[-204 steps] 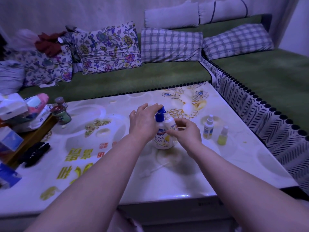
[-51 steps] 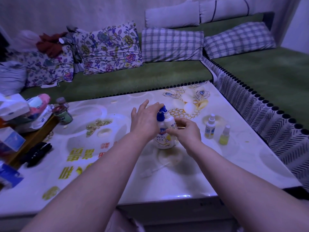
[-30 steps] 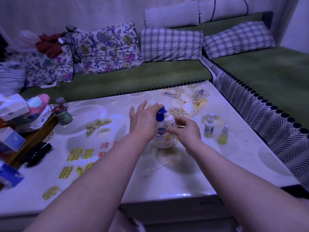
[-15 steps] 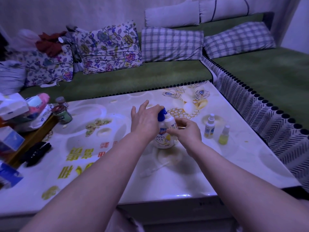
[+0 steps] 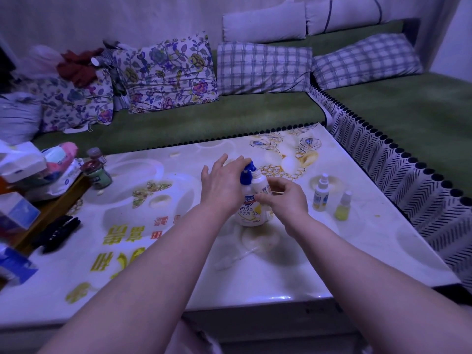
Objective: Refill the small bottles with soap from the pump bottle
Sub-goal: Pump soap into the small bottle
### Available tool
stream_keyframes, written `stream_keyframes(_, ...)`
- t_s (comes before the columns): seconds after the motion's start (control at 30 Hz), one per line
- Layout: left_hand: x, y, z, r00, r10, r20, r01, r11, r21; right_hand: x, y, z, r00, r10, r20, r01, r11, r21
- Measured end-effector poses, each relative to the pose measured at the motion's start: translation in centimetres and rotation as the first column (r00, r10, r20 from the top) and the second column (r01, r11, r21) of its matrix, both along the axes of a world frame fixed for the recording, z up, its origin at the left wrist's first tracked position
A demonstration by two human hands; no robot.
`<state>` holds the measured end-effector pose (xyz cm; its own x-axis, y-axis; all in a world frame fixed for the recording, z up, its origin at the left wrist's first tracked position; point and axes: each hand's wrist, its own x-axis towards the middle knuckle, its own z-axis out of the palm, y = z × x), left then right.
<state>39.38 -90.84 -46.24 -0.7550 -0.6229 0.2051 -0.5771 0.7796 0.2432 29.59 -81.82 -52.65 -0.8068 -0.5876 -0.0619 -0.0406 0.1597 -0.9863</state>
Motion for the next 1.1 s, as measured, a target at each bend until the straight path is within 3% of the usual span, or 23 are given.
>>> stream_keyframes(1.1,0.0,-0.1,-0.1,0.998,-0.029,0.062,0.029,1.000,-0.004,-0.1,0.0,-0.5,1.000,-0.002,0.002,0.002,1.000,0.012)
